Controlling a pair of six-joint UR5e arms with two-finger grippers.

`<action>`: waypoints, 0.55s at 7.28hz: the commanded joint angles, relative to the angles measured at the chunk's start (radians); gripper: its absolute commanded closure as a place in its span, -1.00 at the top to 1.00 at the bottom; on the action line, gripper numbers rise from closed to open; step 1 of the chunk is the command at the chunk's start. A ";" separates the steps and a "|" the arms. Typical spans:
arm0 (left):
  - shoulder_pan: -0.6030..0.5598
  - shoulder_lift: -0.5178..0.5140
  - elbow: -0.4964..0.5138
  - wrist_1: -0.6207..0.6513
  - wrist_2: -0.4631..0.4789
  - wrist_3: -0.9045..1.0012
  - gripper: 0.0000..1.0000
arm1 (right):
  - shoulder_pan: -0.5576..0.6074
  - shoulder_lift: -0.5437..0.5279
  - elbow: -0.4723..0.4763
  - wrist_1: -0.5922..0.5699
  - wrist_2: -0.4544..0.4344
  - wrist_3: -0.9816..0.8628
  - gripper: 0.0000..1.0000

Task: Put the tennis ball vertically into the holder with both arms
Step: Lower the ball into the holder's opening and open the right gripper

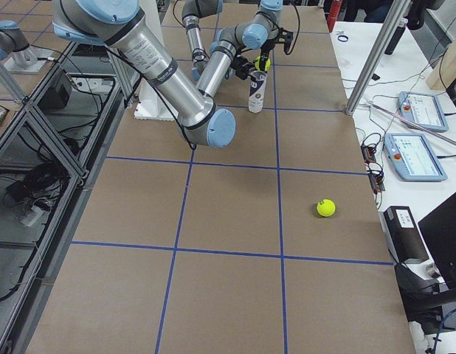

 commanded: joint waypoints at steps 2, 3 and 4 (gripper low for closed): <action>0.000 0.000 0.000 0.000 0.000 0.000 0.73 | -0.040 0.000 -0.006 0.000 -0.032 0.002 -1.00; 0.000 0.000 0.000 0.000 0.000 0.000 0.73 | -0.051 0.000 -0.006 0.000 -0.035 0.004 -1.00; 0.000 0.000 0.000 0.000 0.000 0.000 0.73 | -0.054 -0.003 -0.006 0.000 -0.035 0.002 -1.00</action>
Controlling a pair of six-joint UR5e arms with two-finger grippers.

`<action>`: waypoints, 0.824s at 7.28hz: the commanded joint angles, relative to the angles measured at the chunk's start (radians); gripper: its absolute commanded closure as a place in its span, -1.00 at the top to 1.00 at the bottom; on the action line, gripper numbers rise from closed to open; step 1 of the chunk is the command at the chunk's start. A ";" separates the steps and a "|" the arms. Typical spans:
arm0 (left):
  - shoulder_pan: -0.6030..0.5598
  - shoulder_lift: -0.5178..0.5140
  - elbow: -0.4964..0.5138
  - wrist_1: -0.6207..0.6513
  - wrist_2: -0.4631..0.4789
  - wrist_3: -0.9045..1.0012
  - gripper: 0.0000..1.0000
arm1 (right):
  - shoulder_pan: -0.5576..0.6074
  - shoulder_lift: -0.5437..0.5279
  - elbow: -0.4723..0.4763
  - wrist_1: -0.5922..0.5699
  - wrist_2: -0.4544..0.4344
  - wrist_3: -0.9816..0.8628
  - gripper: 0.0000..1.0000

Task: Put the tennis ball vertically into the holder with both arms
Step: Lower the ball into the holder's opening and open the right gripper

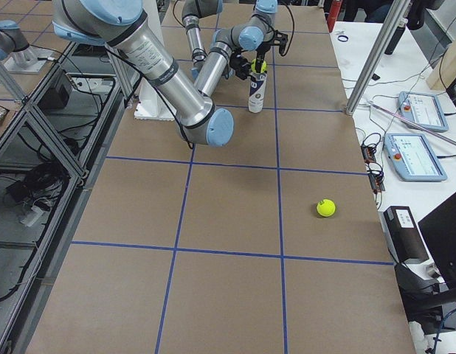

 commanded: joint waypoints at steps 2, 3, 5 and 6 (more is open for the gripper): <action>0.000 0.000 0.000 0.000 0.000 0.000 0.74 | -0.008 -0.006 -0.003 0.001 -0.002 -0.004 -1.00; 0.000 0.000 0.000 0.000 0.000 0.000 0.74 | -0.008 -0.007 -0.003 0.001 -0.002 -0.002 -0.63; 0.000 0.000 0.000 0.001 0.000 0.000 0.74 | -0.009 -0.006 -0.005 0.001 -0.003 -0.002 0.99; 0.000 0.000 0.000 0.000 0.000 0.000 0.74 | -0.008 -0.004 -0.005 0.001 -0.014 -0.002 1.00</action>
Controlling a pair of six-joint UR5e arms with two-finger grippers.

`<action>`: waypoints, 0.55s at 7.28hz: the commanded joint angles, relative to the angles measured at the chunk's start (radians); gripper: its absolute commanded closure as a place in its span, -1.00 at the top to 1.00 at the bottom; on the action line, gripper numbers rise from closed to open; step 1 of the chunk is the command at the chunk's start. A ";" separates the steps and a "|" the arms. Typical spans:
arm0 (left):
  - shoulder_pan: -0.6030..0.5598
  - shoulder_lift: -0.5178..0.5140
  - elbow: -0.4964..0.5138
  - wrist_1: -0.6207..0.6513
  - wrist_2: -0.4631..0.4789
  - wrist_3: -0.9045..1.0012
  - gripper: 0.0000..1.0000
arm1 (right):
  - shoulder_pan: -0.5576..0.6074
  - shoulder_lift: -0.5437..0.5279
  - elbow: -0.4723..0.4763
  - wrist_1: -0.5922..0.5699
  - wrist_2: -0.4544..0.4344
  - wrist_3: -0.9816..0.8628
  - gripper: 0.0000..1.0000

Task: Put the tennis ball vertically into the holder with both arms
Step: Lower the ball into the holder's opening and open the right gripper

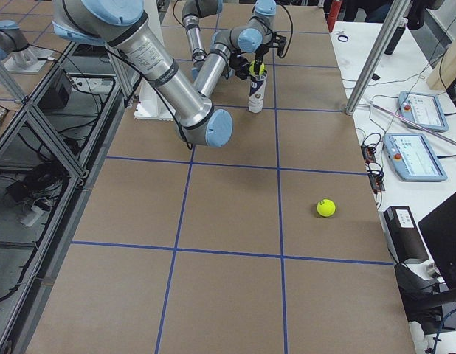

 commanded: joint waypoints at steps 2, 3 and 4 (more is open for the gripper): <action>0.000 0.000 0.000 0.001 0.000 0.000 0.74 | 0.001 0.000 0.000 0.000 -0.013 0.000 1.00; 0.000 0.000 0.000 -0.001 0.000 0.000 0.74 | 0.001 0.000 0.001 0.000 -0.012 -0.003 1.00; 0.000 0.000 0.000 -0.001 0.000 0.000 0.74 | 0.001 -0.001 0.003 0.000 -0.012 -0.006 1.00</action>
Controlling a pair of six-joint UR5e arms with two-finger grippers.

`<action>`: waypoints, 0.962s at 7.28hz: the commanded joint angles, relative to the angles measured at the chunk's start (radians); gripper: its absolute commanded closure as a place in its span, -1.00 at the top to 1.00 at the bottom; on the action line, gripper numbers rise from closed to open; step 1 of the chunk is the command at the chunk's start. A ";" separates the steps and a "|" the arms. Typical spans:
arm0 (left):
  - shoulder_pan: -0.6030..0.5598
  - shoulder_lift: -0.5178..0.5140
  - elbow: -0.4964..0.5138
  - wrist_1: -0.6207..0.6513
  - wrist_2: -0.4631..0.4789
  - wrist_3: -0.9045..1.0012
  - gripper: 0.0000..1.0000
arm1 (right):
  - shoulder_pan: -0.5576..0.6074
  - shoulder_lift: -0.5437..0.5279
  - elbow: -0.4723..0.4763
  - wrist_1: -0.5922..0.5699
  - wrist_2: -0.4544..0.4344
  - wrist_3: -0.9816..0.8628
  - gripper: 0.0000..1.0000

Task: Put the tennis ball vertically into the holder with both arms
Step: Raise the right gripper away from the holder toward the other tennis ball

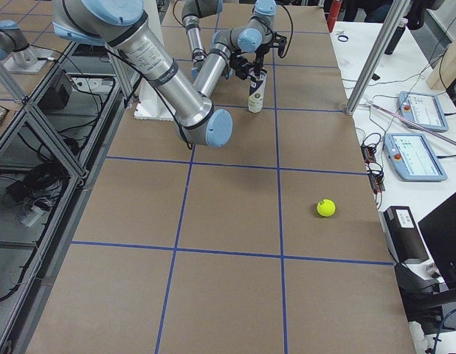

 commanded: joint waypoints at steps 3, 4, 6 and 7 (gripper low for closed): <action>0.000 0.002 0.000 0.000 0.000 0.000 0.74 | 0.095 -0.151 0.012 0.111 0.020 -0.096 1.00; 0.000 0.002 0.002 0.001 0.000 0.000 0.74 | 0.138 -0.202 0.011 0.118 0.026 -0.174 1.00; 0.000 0.002 0.002 0.000 0.000 0.000 0.71 | 0.251 -0.283 0.002 0.115 0.066 -0.364 1.00; 0.000 0.002 0.002 0.000 0.000 0.000 0.71 | 0.321 -0.321 -0.035 0.117 0.078 -0.493 1.00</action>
